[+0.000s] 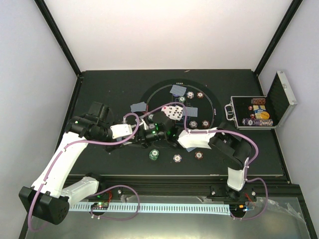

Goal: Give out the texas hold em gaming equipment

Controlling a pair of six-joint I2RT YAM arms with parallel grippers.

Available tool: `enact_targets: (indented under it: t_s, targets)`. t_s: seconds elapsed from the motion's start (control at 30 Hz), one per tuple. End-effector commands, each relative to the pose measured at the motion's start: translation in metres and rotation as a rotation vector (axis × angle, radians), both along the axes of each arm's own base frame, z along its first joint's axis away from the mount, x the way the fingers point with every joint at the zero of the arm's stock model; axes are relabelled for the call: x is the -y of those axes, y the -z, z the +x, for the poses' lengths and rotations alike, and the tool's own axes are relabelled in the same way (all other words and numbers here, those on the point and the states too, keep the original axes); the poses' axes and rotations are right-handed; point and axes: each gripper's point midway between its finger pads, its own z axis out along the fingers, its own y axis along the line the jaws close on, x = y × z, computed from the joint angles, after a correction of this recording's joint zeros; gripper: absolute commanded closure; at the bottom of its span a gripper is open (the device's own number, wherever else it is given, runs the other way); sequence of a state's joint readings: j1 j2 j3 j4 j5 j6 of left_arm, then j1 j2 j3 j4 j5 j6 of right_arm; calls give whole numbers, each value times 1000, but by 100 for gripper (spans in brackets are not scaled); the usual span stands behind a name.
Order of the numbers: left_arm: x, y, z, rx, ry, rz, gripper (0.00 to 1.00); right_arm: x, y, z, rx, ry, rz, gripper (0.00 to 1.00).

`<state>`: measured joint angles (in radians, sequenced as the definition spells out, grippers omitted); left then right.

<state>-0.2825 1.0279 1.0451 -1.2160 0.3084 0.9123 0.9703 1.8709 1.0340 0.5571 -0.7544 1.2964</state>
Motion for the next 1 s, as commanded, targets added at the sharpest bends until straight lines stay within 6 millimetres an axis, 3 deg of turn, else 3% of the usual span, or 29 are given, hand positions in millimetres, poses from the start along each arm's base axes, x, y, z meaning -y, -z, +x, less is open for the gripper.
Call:
enact_targets:
  t_s: [0.0, 0.17, 0.37, 0.5, 0.73, 0.97]
  targets:
    - [3, -14, 3, 27, 4, -24, 99, 0, -5, 7, 21, -1, 20, 26]
    - [2, -15, 2, 31, 5, -20, 98, 21, 13, 25, 49, 53, -80, 32]
    - [3, -14, 2, 28, 3, -24, 99, 36, 21, 29, 68, 72, -135, 42]
    - [3, -15, 2, 28, 3, -23, 98, 42, 18, 31, 72, 83, -133, 52]
    - [3, -14, 3, 27, 1, -21, 98, 47, -3, 32, 96, 100, -100, 81]
    - [3, -14, 3, 26, 1, -25, 98, 54, 0, 32, 114, 108, -147, 82]
